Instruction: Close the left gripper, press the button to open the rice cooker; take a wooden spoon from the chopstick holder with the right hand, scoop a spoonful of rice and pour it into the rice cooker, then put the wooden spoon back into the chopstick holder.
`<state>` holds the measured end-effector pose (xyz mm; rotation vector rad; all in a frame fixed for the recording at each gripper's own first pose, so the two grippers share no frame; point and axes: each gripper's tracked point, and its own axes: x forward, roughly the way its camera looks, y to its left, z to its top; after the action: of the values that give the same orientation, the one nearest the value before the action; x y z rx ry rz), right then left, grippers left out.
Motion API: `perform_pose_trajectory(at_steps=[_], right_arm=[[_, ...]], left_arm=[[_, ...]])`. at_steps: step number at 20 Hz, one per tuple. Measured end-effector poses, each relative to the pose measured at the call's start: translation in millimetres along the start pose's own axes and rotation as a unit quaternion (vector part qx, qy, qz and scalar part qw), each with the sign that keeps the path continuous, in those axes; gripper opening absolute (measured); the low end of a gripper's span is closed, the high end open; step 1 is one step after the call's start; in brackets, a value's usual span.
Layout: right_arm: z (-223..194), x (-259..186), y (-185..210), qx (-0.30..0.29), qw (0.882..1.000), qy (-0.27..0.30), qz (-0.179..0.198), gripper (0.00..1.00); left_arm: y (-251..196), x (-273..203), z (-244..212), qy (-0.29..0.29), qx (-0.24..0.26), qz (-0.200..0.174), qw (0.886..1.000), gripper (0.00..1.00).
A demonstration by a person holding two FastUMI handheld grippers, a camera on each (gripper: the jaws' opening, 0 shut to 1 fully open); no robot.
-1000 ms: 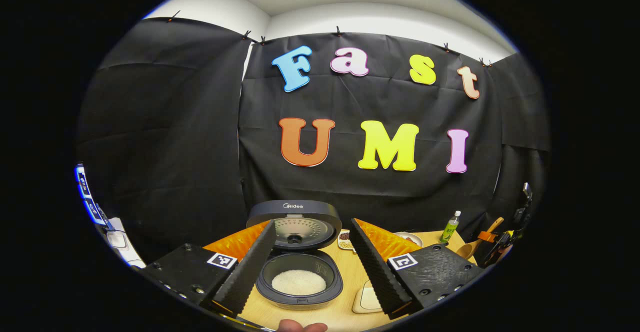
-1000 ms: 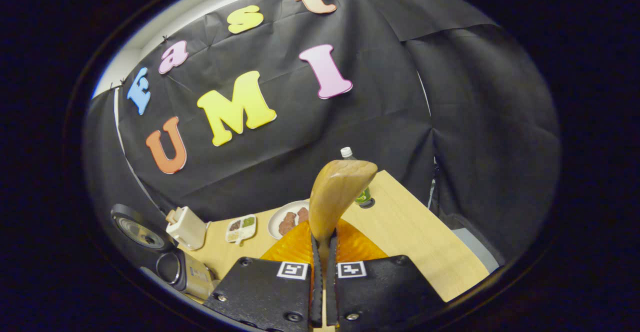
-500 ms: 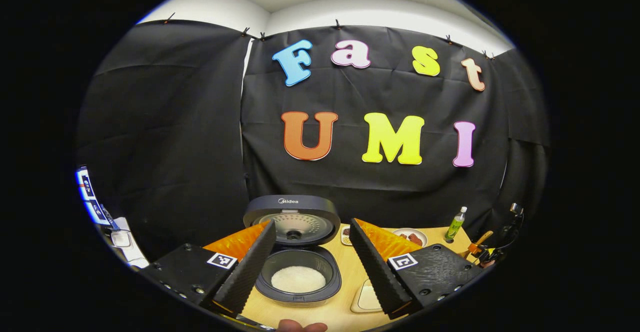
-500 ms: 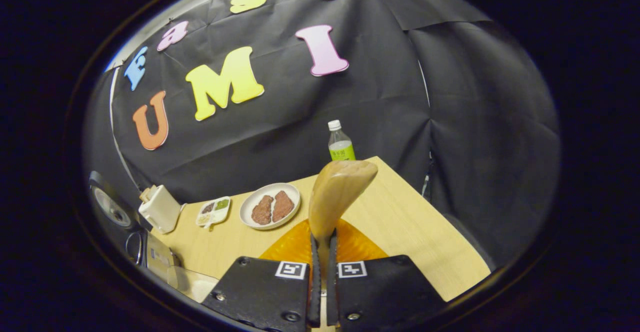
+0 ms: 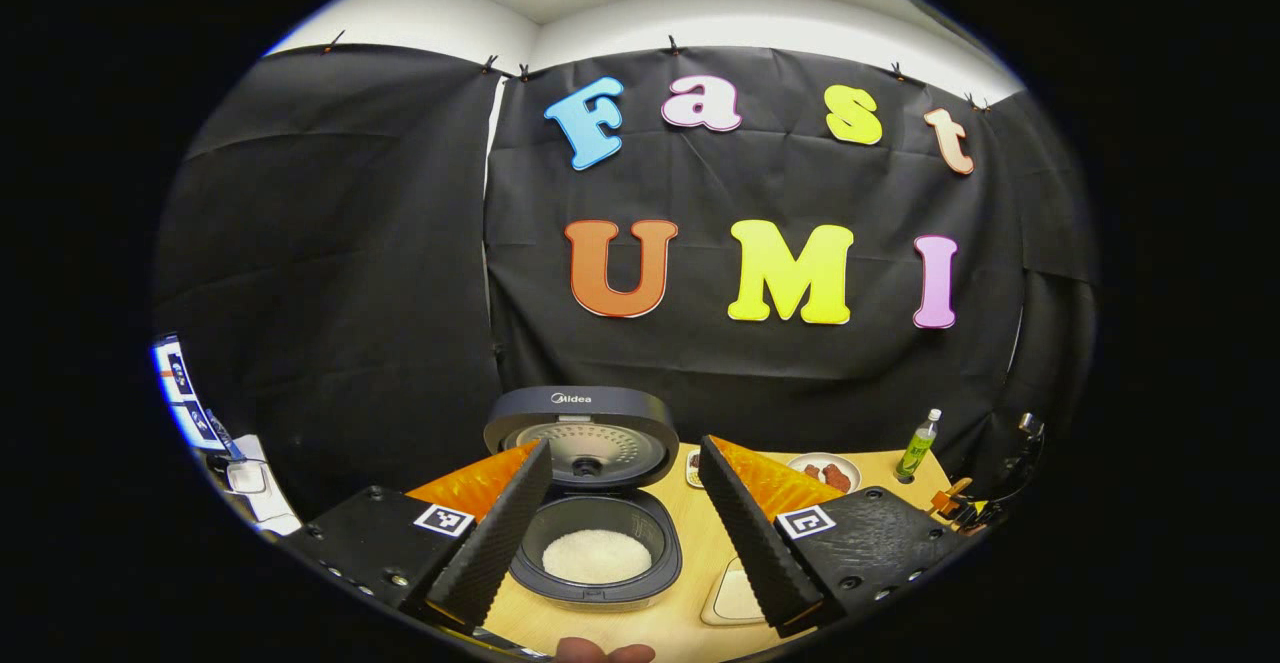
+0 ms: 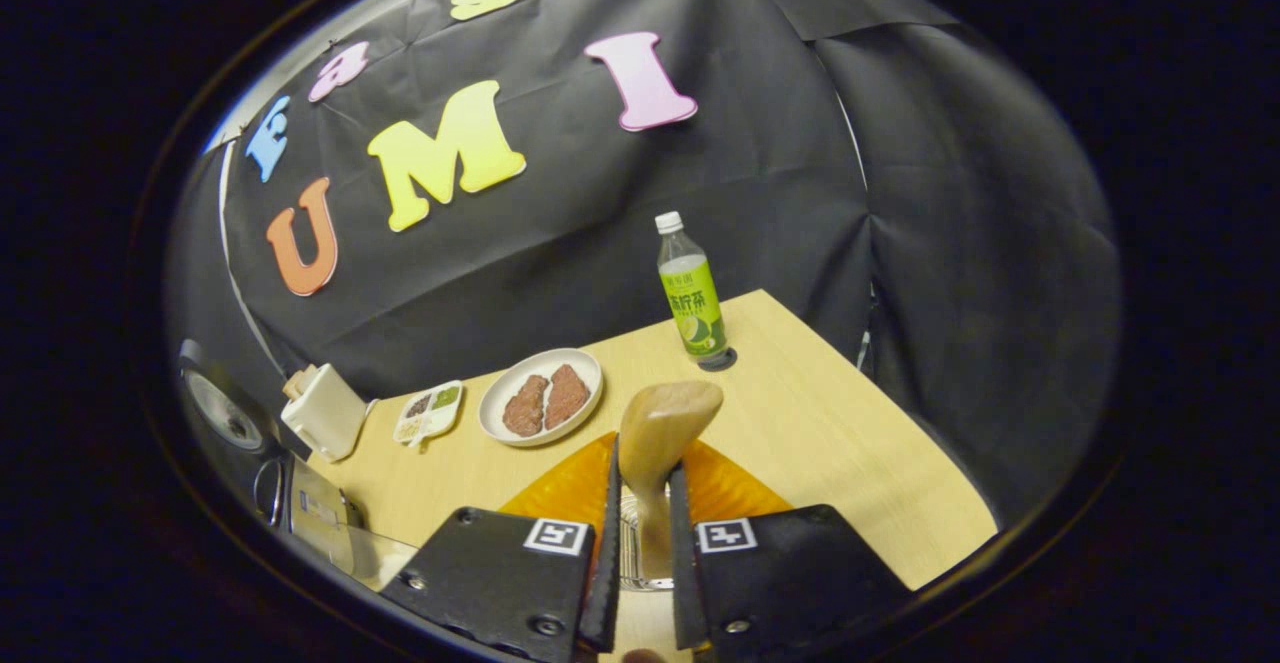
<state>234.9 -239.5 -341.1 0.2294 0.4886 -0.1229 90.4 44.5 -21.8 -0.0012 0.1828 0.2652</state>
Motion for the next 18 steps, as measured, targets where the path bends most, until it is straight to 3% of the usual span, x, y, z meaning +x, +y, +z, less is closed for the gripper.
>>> perform_pose_trajectory(at_steps=[1,2,4,6,7,14,18], right_arm=[[8.2,-5.7,-0.7,-0.01,1.0,-0.009,-0.001,0.39],[18.0,-9.9,-2.7,-0.02,1.0,-0.019,-0.007,0.54],[43.9,-22.8,-4.7,-0.036,0.998,-0.048,-0.014,0.83],[70.3,-41.8,-0.1,-0.051,0.996,-0.076,-0.018,0.92],[82.6,-52.5,4.1,-0.059,0.994,-0.093,-0.017,0.99],[145.5,-130.3,74.5,-0.094,0.981,-0.168,0.034,0.99],[154.8,-165.1,112.1,-0.109,0.972,-0.195,0.069,1.0]], left_arm=[[-1.4,1.2,0.2,-0.002,0.001,0.0,1.0,0.89],[-0.6,1.7,0.3,-0.003,0.001,0.0,1.0,0.95],[-1.2,5.1,5.3,-0.01,0.001,-0.003,1.0,0.95],[2.9,8.4,11.2,-0.016,-0.007,0.001,1.0,0.89],[4.3,10.2,12.5,-0.017,-0.01,0.004,1.0,0.95],[30.7,43.0,39.7,0.001,-0.003,0.026,1.0,0.95],[40.6,79.6,46.7,0.042,-0.024,0.026,0.998,0.95]])
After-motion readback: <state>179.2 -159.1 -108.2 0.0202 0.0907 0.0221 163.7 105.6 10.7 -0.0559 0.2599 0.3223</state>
